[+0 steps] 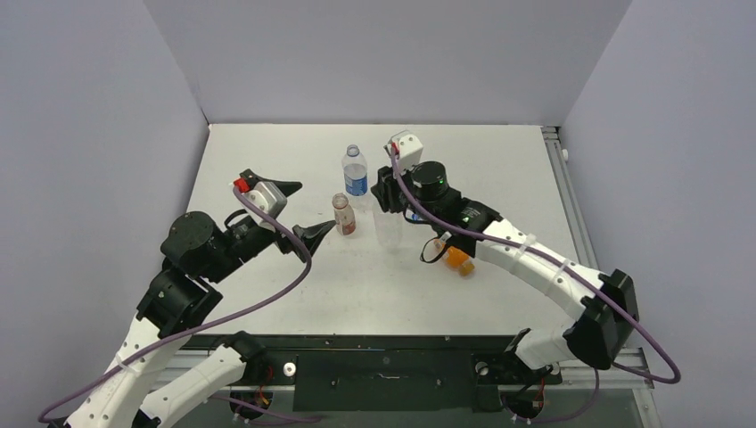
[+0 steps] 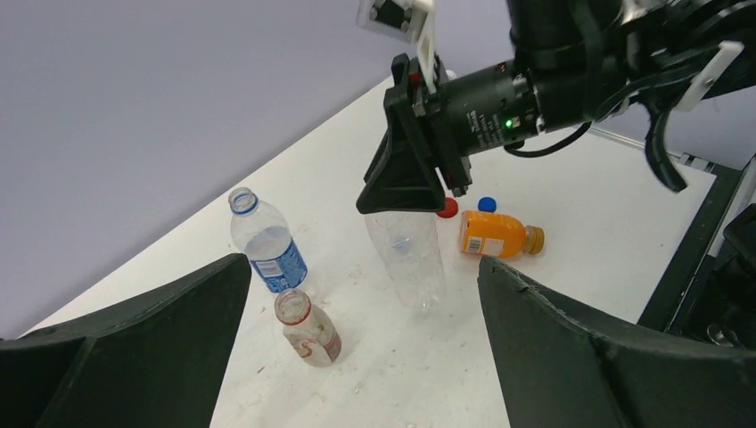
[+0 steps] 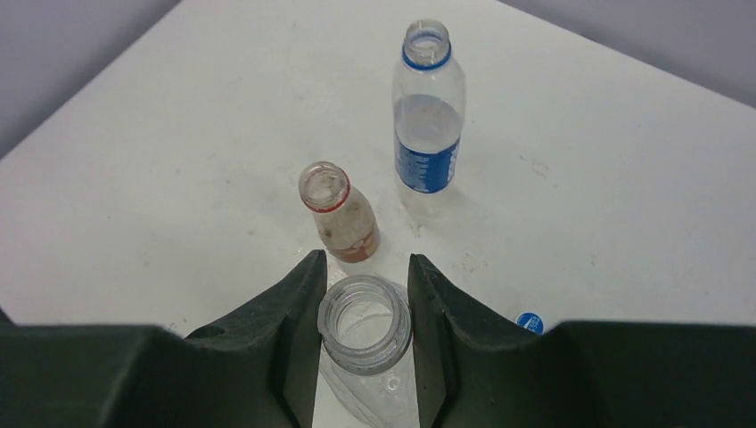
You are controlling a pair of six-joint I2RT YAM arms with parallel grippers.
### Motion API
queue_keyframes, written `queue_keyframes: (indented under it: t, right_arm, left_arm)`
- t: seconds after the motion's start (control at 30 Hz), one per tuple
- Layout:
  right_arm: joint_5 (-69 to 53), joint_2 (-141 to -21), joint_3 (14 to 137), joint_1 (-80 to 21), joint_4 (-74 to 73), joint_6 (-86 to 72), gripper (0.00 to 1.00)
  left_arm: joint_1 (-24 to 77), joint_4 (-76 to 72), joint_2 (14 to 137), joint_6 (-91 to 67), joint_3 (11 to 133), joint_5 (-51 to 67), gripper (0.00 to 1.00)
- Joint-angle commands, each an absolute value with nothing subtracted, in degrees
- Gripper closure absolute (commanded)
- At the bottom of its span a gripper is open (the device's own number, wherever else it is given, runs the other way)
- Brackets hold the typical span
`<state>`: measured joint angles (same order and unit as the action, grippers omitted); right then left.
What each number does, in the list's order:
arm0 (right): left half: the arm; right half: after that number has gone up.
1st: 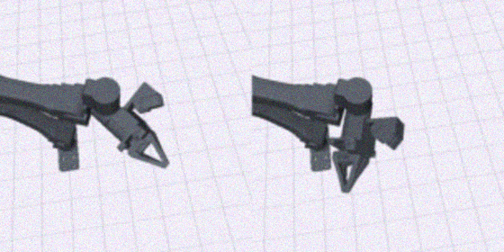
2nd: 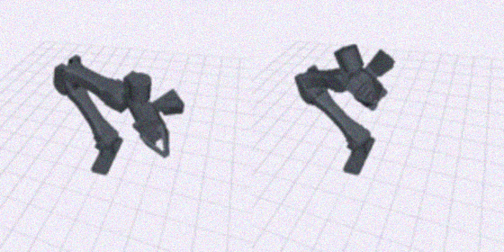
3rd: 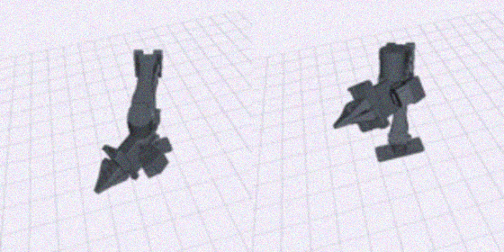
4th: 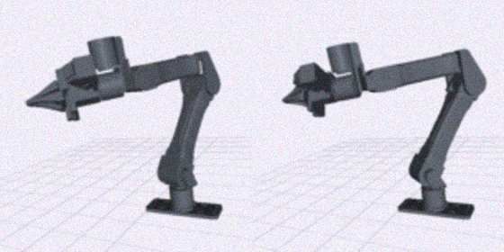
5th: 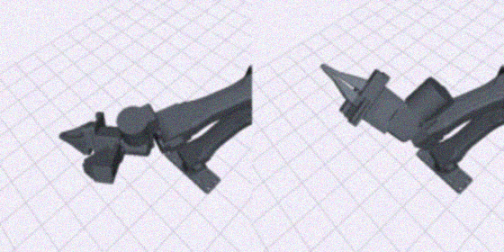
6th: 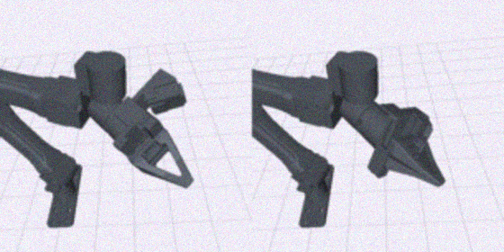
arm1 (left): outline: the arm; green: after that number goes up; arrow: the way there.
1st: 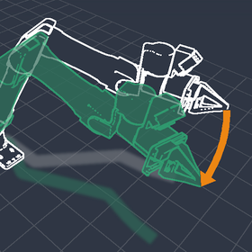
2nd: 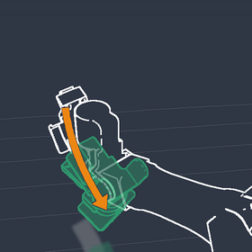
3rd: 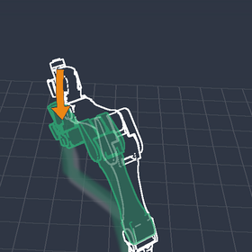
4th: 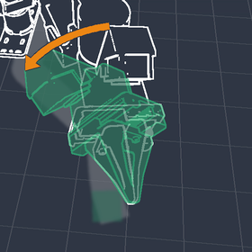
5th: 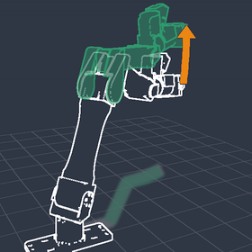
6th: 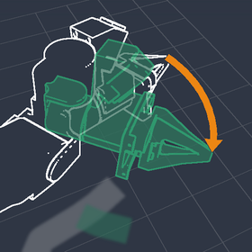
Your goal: Unscrew the bottle caps
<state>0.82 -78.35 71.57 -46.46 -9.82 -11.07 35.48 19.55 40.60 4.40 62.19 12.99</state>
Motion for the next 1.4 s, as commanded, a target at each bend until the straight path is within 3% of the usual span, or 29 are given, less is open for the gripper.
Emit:
queue_keyframes:
  t: [0.0, 0.37, 0.77, 0.83, 0.9, 0.93, 1.0, 1.17, 1.37]
  right_arm:
    - [5.94, -80.78, 67.78, -46.27, 7.26, -10.05, 1.00]
    - [9.16, -90.78, 61.54, -45.26, 24.83, -10.41, 1.00]
    - [11.49, -95.16, 59.39, -44.94, 25.42, -12.21, 1.00]
    - [11.60, -94.93, 59.15, -44.92, 25.15, -12.22, 0.92]
    - [11.79, -94.64, 59.11, -44.92, 24.71, -12.15, 0.73]
    - [11.80, -94.47, 59.13, -44.92, 24.57, -12.13, 0.57]
    - [12.01, -94.05, 59.21, -44.91, 24.25, -12.05, 0.45]
    - [12.20, -92.57, 59.55, -44.91, 23.40, -11.71, 0.34]
    - [12.01, -91.51, 60.50, -44.87, 22.40, -11.78, 0.30]
  left_arm:
    - [35.16, 21.92, 39.71, 6.34, 62.68, 10.22, 0.03]
    - [35.07, 23.58, 39.56, 4.93, 63.32, 11.81, 0.03]
    - [35.05, 22.93, 39.71, 4.23, 63.48, 12.66, 0.03]
    - [35.07, 22.58, 39.86, 4.08, 63.48, 12.81, 0.04]
    - [35.07, 22.29, 39.94, 3.98, 63.56, 12.95, 0.04]
    - [35.07, 22.14, 39.92, 3.96, 63.59, 13.10, 0.04]
    - [35.07, 21.97, 39.97, 3.96, 63.70, 13.43, 0.03]
    - [35.07, 21.78, 40.07, 3.48, 64.24, 14.13, 0.03]
    - [35.07, 21.79, 39.88, 3.24, 64.52, 14.57, 0.03]
